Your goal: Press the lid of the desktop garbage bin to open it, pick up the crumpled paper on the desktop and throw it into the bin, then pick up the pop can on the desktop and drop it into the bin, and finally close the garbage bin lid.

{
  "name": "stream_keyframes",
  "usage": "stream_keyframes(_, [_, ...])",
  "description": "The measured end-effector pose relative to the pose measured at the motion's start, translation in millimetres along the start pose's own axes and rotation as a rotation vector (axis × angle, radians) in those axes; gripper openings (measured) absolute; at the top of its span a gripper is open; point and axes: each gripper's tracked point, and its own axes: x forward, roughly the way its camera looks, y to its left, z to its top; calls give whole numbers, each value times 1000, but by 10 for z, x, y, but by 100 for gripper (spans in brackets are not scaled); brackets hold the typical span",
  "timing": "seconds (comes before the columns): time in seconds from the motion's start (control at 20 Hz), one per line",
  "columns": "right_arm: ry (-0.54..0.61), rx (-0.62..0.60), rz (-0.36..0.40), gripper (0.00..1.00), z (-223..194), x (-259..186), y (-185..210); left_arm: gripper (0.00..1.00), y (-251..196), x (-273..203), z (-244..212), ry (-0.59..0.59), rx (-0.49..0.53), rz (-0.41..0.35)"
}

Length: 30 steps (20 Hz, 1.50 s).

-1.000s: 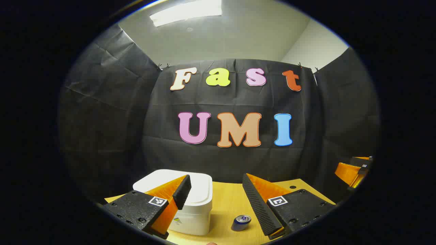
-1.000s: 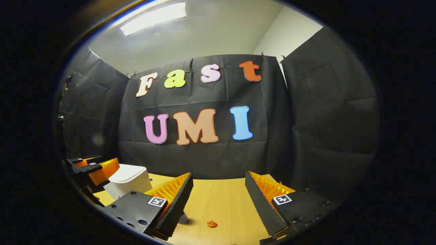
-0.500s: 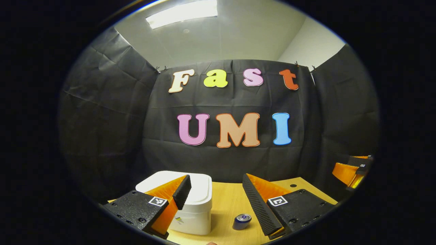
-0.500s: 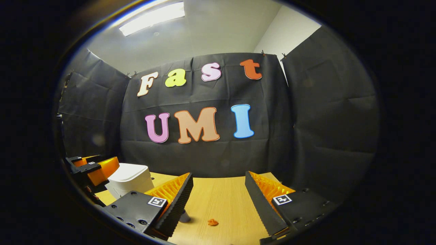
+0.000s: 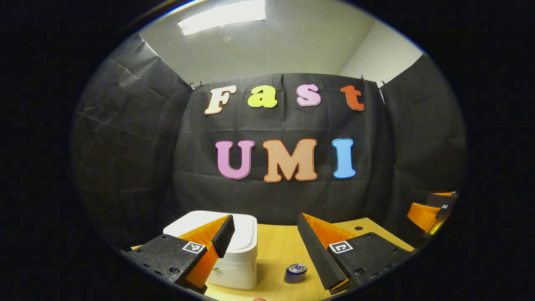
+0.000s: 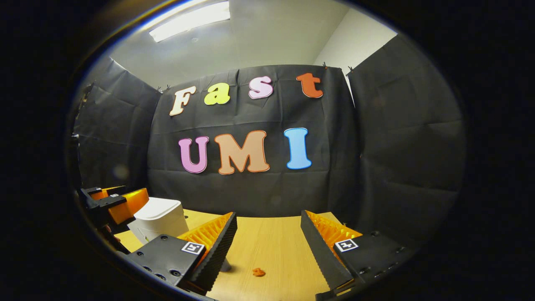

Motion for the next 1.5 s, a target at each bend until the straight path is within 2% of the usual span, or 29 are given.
stream_keyframes(0.45, [17,-1,52,97,-26,49,159,92,144,-32,38,-12,12,36])
stream_keyframes(1.35, [18,11,45,97,-27,-41,107,90,250,-127,28,-2,14,77])
stream_keyframes(1.4, [18,12,45,94,-26,-47,107,90,262,-124,37,-3,16,81])
stream_keyframes(1.5, [20,14,47,97,-28,-42,100,90,280,-126,44,-5,24,84])
